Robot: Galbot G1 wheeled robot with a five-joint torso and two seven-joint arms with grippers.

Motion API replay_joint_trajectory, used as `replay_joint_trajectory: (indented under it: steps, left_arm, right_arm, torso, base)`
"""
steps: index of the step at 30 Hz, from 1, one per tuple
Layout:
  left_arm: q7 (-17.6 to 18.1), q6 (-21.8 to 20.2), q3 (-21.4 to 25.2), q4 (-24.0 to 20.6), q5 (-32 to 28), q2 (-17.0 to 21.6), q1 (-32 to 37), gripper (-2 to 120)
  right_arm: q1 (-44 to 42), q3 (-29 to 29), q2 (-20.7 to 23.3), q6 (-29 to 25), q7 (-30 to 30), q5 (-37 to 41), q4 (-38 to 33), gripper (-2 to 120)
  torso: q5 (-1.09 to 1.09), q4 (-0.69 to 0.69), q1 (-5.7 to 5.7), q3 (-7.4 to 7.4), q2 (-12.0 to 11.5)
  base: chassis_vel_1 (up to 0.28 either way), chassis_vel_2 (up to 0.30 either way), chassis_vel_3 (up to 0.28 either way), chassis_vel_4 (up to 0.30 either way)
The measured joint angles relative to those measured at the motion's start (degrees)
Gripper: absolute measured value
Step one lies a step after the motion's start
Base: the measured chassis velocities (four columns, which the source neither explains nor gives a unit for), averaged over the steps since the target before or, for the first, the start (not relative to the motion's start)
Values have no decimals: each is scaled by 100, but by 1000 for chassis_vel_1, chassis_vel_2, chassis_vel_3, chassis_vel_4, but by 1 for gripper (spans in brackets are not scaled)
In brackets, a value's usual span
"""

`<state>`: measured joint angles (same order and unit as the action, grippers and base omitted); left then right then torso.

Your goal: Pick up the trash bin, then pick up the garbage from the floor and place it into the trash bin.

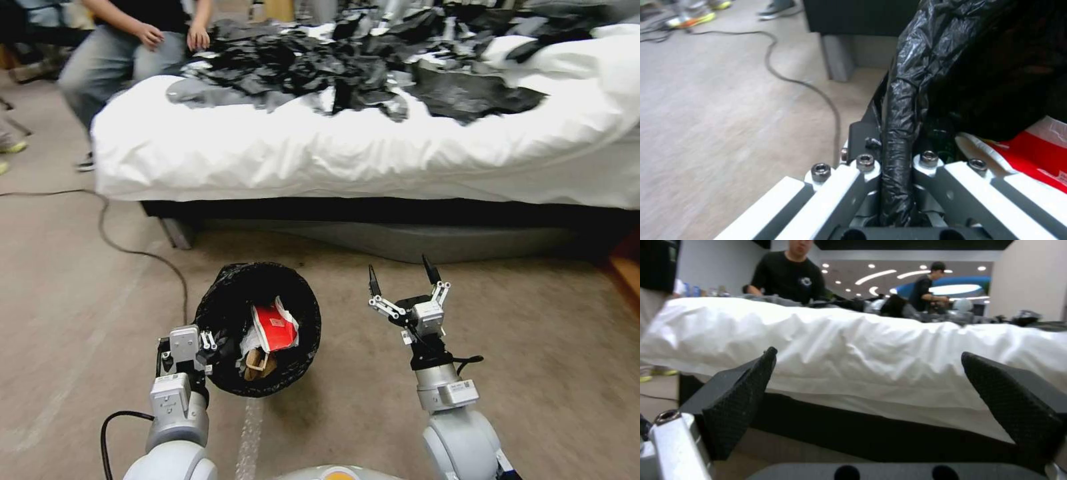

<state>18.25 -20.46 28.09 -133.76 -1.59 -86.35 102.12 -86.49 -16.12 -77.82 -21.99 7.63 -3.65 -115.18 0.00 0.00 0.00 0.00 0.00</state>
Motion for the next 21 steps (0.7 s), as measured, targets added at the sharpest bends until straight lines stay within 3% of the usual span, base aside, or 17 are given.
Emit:
replay_joint_trajectory:
  steps: [21]
  left_arm:
    - [1, -10, 78, -120, -57, 1, 35, 0]
  right_arm:
    - [12, 30, -9, 3, 10, -14, 72, 100]
  torso:
    - [0, -1, 0, 0, 0]
  base:
    - [131, 131, 128, 132]
